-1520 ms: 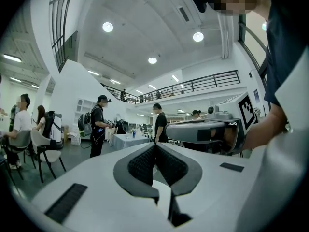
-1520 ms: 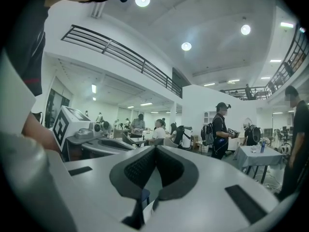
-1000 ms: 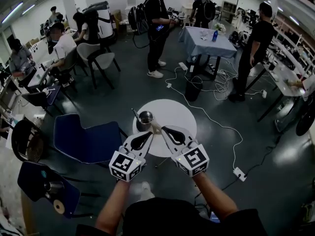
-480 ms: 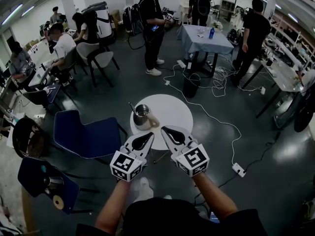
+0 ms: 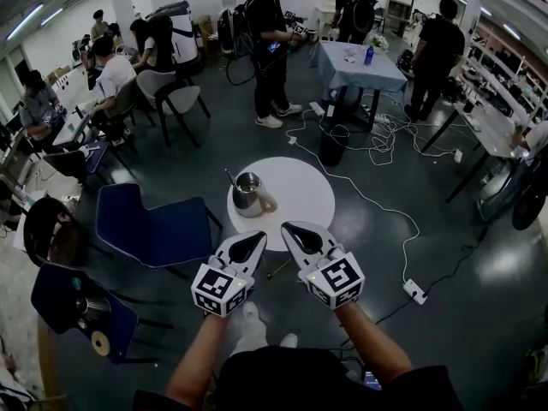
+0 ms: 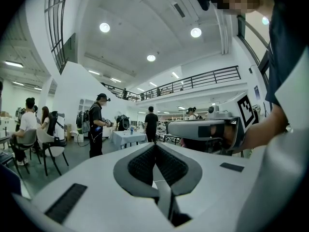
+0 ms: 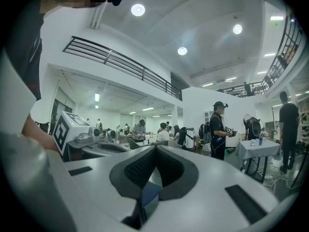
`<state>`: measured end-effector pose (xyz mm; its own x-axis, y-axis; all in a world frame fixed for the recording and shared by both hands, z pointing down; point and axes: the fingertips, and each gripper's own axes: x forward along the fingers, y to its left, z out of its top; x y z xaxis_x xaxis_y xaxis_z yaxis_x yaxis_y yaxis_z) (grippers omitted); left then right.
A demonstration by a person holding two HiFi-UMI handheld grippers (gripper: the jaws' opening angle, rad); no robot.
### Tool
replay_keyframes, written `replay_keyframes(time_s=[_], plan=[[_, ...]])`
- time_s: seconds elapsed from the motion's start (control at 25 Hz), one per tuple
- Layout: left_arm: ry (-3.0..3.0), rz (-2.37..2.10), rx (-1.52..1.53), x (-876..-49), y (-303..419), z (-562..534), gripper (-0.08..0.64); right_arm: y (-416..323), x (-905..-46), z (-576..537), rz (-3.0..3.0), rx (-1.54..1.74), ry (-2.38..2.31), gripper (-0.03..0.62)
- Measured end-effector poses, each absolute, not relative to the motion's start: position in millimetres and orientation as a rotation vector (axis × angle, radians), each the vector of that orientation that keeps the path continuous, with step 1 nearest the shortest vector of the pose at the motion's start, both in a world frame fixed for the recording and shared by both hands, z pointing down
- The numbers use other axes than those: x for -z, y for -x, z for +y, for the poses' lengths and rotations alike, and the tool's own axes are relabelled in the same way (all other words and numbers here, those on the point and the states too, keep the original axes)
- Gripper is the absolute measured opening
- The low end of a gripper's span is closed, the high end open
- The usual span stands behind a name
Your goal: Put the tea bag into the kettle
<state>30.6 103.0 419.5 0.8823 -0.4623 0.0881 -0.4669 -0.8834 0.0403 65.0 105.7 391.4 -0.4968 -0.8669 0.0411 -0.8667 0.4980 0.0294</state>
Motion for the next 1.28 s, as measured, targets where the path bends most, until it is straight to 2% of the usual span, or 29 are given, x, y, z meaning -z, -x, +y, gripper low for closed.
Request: replay_keyframes(time_s=[1.28], plan=[[-2.991,-0.745,-0.065,-400,-24,133,0.016,-67,-376,143,-2.654,0.029,-1.589,0.018]])
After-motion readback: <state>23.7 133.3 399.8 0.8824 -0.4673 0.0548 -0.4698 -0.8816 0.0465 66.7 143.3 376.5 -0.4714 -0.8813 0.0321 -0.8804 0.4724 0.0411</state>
